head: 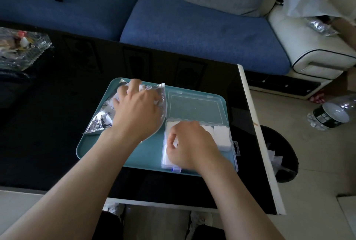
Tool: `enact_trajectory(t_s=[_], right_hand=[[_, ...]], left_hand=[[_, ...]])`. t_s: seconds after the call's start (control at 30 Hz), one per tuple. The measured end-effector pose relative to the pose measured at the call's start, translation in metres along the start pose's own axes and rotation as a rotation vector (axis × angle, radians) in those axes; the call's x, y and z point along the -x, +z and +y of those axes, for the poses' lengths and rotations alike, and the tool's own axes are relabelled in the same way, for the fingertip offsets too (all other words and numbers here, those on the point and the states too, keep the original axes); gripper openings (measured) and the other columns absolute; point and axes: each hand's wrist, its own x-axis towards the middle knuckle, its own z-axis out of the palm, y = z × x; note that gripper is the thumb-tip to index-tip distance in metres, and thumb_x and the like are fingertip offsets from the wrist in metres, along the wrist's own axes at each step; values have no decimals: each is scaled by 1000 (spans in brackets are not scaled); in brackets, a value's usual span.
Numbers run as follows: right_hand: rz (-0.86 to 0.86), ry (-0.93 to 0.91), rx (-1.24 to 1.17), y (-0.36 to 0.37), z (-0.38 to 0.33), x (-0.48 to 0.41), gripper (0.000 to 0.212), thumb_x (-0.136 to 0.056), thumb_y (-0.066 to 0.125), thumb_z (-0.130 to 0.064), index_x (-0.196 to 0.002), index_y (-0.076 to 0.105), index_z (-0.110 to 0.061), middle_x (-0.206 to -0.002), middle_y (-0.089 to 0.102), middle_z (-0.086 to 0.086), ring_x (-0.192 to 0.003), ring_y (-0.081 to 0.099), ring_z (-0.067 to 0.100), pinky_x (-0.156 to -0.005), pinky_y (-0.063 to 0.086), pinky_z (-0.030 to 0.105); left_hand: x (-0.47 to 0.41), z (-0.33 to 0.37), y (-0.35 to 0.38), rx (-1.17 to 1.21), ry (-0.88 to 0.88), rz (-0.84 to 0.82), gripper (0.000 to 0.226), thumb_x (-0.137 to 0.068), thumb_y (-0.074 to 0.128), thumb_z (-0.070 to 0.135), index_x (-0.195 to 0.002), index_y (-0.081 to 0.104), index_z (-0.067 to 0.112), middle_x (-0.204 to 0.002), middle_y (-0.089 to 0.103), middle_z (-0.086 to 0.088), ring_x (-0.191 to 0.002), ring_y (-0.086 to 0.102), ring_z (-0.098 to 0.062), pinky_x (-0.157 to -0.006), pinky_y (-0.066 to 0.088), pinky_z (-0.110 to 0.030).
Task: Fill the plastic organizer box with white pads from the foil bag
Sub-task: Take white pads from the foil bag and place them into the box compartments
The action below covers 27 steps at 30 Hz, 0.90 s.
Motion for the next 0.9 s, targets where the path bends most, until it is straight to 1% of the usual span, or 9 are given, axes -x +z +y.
enact_trajectory(t_s=[0.1,0.17,0.2,0.27,0.43,0.57,0.67,0.8,0.9], right_hand=[[184,68,-224,-5,-4,-6,15,-88,57,-18,-85,70,-24,-76,69,-4,-71,66,18,-67,62,38],[283,69,-311,-6,-5,-11,21,-92,56,-10,-97,72,-21,-81,70,-2,-76,64,15,-69,62,42],[320,51,-338,-5,-5,-13,24,-93,57,-6,-107,73,-18,-86,71,-1,-80,65,14,-74,61,42],[371,-2,-370,-3,-7,-17,30,-96,61,-5,-122,72,-14,-101,74,0,-92,68,16,-85,61,38],[423,-181,-309,7,-18,-30,32,-98,66,-11,-130,69,-13,-121,72,2,-110,66,17,-97,56,35],[392,-215,-300,8,-27,-35,25,-92,61,2,-107,73,-13,-95,72,3,-84,64,18,-70,47,25],[419,-214,-235,9,-29,-39,25,-84,57,10,-87,67,-13,-81,66,4,-73,59,22,-63,36,26],[392,-153,-121,14,-33,-47,23,-82,57,6,-87,65,-15,-86,60,7,-86,58,30,-72,48,39],[374,-23,-4,14,-32,-48,28,-86,61,3,-103,71,-17,-106,47,5,-105,49,30,-87,44,35]], left_hand=[[-2,-5,-1,64,11,-41,81,-76,18,54,-126,67,12,-126,55,-20,-111,57,-45,-93,50,-49],[-3,-8,-1,33,-7,-48,49,-87,43,21,-130,61,7,-122,59,-19,-107,59,-42,-83,48,-44],[-4,-10,1,27,-10,-47,49,-83,49,0,-131,59,5,-122,61,-19,-109,59,-41,-80,45,-41],[-6,-13,1,42,-32,-58,59,-78,52,-15,-133,57,5,-125,63,-18,-113,58,-39,-78,43,-39],[-6,-15,1,49,-19,-51,52,-83,53,-7,-133,55,8,-125,56,-19,-109,58,-41,-77,41,-39],[-2,-10,-2,57,-40,-88,50,-86,66,8,-132,49,7,-124,48,-21,-109,56,-47,-86,46,-45],[-2,-4,-5,35,-58,-101,53,-85,67,12,-133,47,8,-122,47,-18,-110,55,-43,-96,40,-47],[-5,-8,-3,145,-38,-118,43,-90,65,15,-127,47,3,-118,46,-20,-109,53,-44,-99,47,-53],[-8,-14,-3,159,-29,-141,42,-94,50,21,-131,46,0,-119,42,-23,-104,54,-47,-93,49,-52]])
